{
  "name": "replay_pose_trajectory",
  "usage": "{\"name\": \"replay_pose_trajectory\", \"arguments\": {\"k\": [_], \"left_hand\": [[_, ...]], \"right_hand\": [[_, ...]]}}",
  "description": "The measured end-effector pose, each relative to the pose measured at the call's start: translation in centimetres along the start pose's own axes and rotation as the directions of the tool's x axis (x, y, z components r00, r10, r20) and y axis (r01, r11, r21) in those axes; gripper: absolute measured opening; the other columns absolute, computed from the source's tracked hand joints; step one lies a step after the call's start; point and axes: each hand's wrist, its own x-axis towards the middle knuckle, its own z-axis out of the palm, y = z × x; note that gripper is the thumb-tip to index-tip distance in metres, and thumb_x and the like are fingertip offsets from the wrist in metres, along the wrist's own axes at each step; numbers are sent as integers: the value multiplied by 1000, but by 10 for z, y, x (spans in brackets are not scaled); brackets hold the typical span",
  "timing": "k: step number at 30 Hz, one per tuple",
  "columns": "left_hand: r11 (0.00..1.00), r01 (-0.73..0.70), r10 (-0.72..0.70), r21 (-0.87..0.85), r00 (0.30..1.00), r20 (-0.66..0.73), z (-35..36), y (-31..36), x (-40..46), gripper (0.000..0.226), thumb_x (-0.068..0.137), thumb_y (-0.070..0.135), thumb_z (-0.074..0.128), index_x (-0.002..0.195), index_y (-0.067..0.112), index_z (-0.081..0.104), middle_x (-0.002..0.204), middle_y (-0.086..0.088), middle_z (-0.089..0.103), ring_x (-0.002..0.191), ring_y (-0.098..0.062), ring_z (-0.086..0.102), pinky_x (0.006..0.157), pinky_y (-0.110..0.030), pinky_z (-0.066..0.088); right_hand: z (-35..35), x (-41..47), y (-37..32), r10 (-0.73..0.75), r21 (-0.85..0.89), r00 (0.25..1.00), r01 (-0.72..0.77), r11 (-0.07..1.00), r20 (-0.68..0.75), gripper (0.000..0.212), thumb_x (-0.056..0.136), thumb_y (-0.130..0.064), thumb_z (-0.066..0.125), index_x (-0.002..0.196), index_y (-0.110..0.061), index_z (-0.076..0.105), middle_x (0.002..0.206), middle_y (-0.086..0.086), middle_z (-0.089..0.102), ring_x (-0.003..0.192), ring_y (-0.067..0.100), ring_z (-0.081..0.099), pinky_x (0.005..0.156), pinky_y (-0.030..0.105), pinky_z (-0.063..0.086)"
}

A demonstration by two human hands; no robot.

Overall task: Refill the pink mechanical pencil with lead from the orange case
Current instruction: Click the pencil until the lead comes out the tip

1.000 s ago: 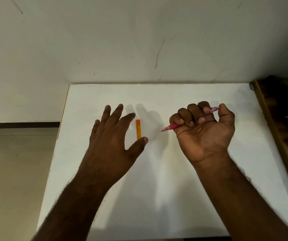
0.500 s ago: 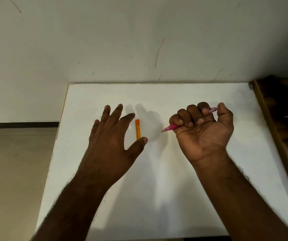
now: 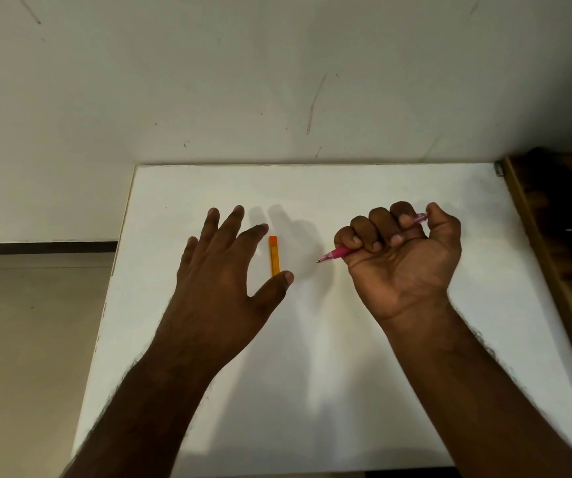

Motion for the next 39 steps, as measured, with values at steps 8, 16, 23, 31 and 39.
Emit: {"name": "replay_pose_trajectory", "arguments": {"k": [8,16,23,31,39], "left_hand": [[1000,-5,5,7,1000,-1,1,-1,1,70,86,64,55,148,35,39,167,8,14,155,-13,-5,124,-49,9],[1000,2,-2,1,1000,4,0,0,1,72,85,64,54,148,34,39,167,7,14,155,-13,-5,125,-49,9],[1000,2,-2,-1,1000,3,0,0,1,71,85,63,55,148,34,39,167,8,14,155,-12,-6,125,-48,8],[1000,-1,1,7,1000,-1,0,-1,1,71,85,63,54,148,35,39,167,8,14,155,-12,-5,125,-48,9],[1000,-1,1,7,1000,2,-1,-1,1,70,86,63,55,148,34,39,167,7,14,155,-13,-4,125,-50,10]], "right_hand": [[0,0,0,11,-10,1000,-11,1000,18,43,95,-45,35,64,-16,43,54,-3,29,53,17,24,57,29,33],[1,0,1,31,-24,998,-30,999,53,42,95,-45,35,65,-17,45,55,-3,30,53,17,24,57,29,32],[0,0,0,27,-33,998,-26,999,57,42,95,-44,34,66,-16,42,55,-3,31,54,17,23,57,30,31],[2,-2,1,42,-50,997,-39,998,69,39,92,-44,37,66,-16,41,54,-3,31,53,17,23,56,30,31],[3,-2,2,49,-65,996,-44,997,79,37,90,-43,38,66,-16,41,54,-3,31,54,17,23,56,30,31]]}}
